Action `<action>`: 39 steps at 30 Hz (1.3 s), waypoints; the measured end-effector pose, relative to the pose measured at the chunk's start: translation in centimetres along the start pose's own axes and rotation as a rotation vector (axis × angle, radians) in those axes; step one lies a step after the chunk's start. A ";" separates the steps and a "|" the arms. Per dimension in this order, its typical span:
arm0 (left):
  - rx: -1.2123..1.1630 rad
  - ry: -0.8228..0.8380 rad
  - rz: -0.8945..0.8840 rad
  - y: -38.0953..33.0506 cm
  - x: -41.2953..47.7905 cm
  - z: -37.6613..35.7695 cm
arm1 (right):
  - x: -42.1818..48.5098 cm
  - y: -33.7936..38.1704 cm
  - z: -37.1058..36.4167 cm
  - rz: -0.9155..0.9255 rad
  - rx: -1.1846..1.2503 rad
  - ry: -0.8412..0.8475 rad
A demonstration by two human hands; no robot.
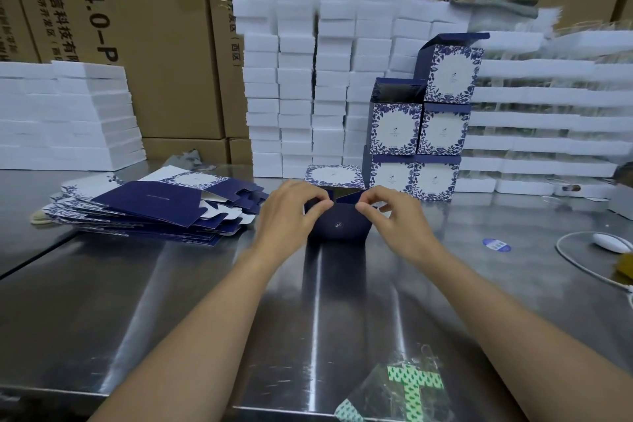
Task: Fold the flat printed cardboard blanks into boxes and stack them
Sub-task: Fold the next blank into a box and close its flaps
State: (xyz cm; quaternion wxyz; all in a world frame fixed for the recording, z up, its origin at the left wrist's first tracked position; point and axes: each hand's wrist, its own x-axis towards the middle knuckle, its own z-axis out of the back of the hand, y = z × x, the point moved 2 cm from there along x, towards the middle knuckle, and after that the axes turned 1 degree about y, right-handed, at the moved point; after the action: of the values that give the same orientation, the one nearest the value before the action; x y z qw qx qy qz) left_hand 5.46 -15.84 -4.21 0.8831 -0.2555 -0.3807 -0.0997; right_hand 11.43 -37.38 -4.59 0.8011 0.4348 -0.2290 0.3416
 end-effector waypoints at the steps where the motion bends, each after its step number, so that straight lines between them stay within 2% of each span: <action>1: 0.002 0.001 0.004 0.1 0.0 0.0 | 0.0 0.0 0.0 -0.003 0.005 0.005; 5: -0.162 -0.024 0.089 0.8 0.1 0.2 | 0.1 -0.7 0.9 -0.063 0.036 0.013; 9: -0.149 0.024 0.060 1.3 0.1 0.2 | 0.1 -1.2 1.4 -0.063 -0.007 0.025; 13: -0.229 -0.021 0.098 1.3 0.1 0.0 | 0.0 -1.5 1.4 -0.063 0.078 0.008; 17: -0.489 0.127 0.256 1.5 -0.3 -0.5 | -0.4 -1.5 0.8 -0.174 0.172 0.090; 19: -0.518 0.177 0.277 1.6 -0.5 -1.1 | -0.4 -1.3 0.6 -0.186 0.178 0.073; 22: -0.408 0.101 0.288 1.7 -0.5 -1.2 | -0.2 -0.7 0.7 -0.162 0.192 0.014; 27: -0.324 -0.020 0.182 1.5 -0.4 -1.1 | -0.1 -0.7 0.8 -0.141 0.190 -0.058; 32: -0.402 -0.038 0.184 1.1 -0.3 -1.1 | 0.1 -1.3 0.6 -0.149 0.013 -0.141; 35: -0.492 -0.026 0.232 0.5 -0.4 -1.2 | 0.0 -1.3 0.7 -0.201 0.121 -0.077; 37: -0.571 -0.085 0.290 0.0 -0.3 -0.8 | 0.0 -0.9 1.1 -0.160 0.173 -0.039; 39: -0.623 -0.168 0.354 -0.6 0.2 0.2 | 0.0 -0.1 1.3 -0.036 0.170 -0.003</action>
State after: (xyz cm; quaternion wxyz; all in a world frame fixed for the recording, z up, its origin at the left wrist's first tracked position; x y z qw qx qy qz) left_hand 5.23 -16.26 -3.74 0.7321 -0.5815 -0.3530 -0.0354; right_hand 11.37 -38.51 -3.98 0.7670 0.5058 -0.1927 0.3446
